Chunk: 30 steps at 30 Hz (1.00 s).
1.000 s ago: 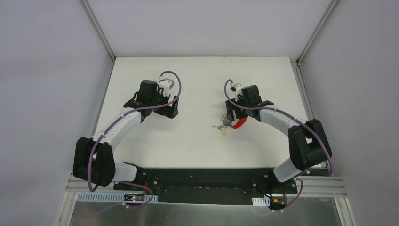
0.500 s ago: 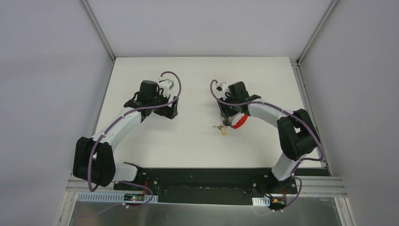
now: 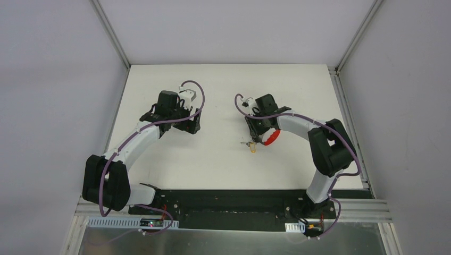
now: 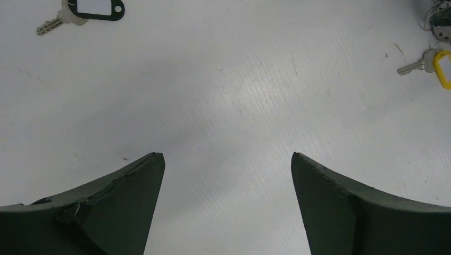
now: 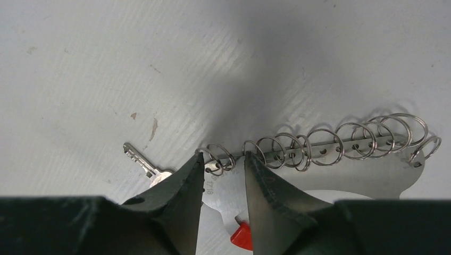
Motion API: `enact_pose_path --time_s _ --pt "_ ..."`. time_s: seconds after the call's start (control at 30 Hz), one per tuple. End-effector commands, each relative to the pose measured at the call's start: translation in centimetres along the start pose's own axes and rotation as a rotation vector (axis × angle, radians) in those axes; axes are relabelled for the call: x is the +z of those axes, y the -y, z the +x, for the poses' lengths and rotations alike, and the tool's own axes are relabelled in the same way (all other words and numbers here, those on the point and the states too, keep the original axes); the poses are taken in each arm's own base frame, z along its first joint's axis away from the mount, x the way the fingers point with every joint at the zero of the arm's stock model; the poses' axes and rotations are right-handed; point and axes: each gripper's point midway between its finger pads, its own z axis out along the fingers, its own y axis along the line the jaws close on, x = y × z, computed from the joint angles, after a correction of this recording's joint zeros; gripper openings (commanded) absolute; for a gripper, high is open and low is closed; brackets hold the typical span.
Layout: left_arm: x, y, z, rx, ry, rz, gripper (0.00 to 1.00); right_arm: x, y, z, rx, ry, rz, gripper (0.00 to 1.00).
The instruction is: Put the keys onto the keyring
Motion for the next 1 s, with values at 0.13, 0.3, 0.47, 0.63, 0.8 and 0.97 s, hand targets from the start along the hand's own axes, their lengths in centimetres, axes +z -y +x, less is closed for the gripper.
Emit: enact_pose_path --time_s 0.13,0.3,0.47,0.63,0.8,0.97 --pt "-1.3 0.3 -2.1 0.038 0.054 -0.002 0.91 -0.7 -1.8 -0.9 -0.038 0.004 -0.082 0.30" --pt "-1.4 0.3 -2.2 0.040 0.057 -0.001 0.91 -1.2 -1.6 -1.3 -0.051 0.018 -0.063 0.27" --pt "-1.5 0.4 -2.3 0.038 0.056 0.002 0.90 -2.4 -1.4 -2.4 -0.064 0.058 -0.043 0.25" --pt "-1.6 0.2 -2.4 0.045 0.059 -0.005 0.90 -3.0 -1.3 -2.9 -0.077 0.073 -0.030 0.27" --pt "-1.7 0.1 -2.4 0.050 0.060 -0.012 0.89 -3.0 -1.5 -2.8 -0.094 0.065 -0.038 0.33" --pt "-1.7 0.1 -2.4 0.052 0.060 -0.010 0.89 -2.5 -2.3 -2.5 -0.115 0.040 -0.067 0.33"
